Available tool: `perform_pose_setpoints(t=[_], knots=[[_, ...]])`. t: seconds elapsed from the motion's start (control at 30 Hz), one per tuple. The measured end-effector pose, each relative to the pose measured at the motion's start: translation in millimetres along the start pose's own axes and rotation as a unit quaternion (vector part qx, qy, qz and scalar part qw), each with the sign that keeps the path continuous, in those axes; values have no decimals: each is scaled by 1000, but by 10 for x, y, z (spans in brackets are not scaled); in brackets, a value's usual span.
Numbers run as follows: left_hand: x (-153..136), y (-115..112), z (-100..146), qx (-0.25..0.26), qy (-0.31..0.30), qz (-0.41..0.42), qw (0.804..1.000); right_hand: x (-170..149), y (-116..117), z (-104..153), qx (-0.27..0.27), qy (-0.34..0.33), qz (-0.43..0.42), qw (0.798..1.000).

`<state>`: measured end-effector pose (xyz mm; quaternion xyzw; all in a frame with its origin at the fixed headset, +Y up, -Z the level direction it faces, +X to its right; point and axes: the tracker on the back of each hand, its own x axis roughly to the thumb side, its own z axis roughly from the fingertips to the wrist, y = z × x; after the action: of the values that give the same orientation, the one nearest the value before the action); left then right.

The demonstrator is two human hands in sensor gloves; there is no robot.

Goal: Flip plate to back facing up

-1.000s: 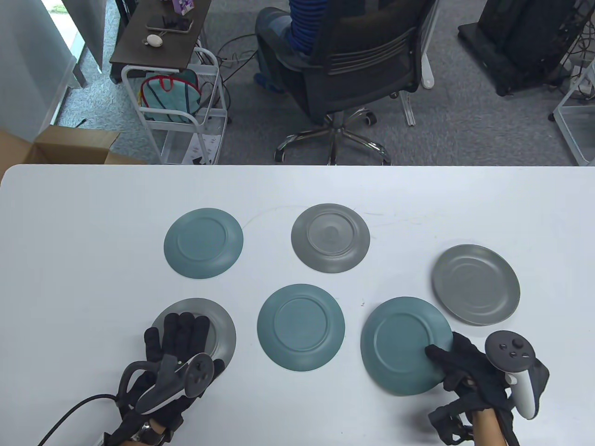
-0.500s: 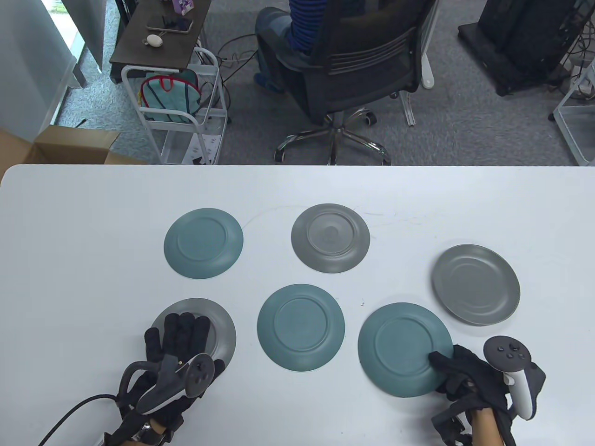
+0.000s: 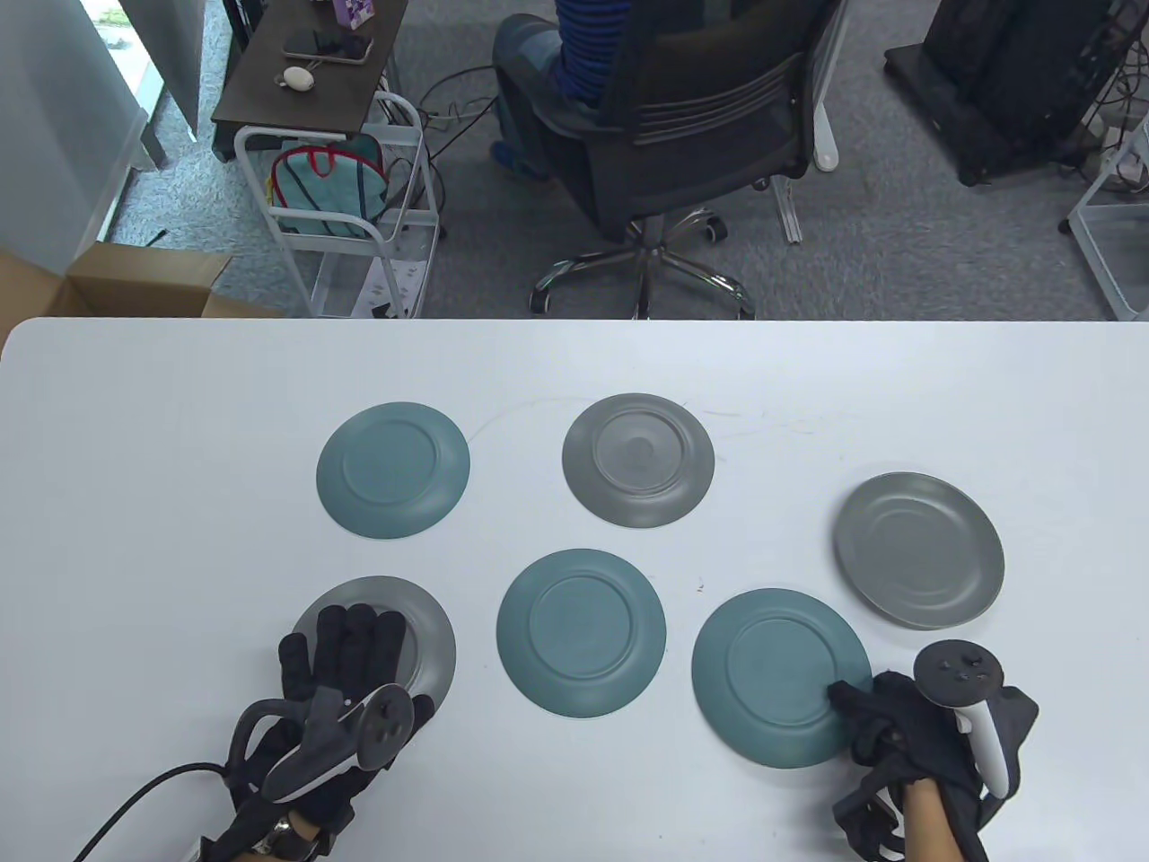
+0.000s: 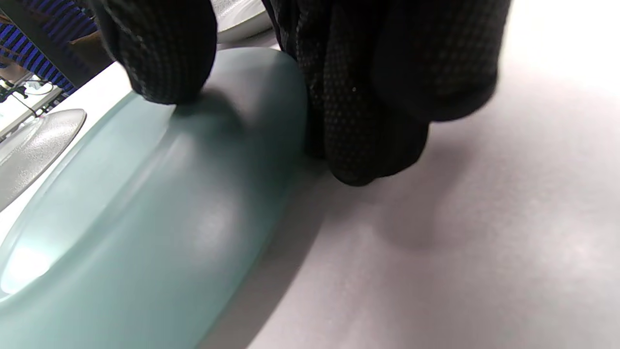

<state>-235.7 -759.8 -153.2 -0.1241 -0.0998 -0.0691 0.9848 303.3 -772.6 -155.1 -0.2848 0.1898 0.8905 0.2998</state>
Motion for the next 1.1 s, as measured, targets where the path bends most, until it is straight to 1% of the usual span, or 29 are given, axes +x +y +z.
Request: perform_pose_setpoints(t=[0.17,0.4,0.67,1.1], knots=[[3,1,2,-1,1,-1,1000,62,-7,7,3,0,42,999],[1,0,3,-1,2,-3,1000,130,26,22,-12,1,97,995],[5,-2,2,-2,2,-3,1000,169,39,25,-15,2,125,992],[7,-3,-6,-6,2,-3,1000,196,38,32,-21,7,141,990]])
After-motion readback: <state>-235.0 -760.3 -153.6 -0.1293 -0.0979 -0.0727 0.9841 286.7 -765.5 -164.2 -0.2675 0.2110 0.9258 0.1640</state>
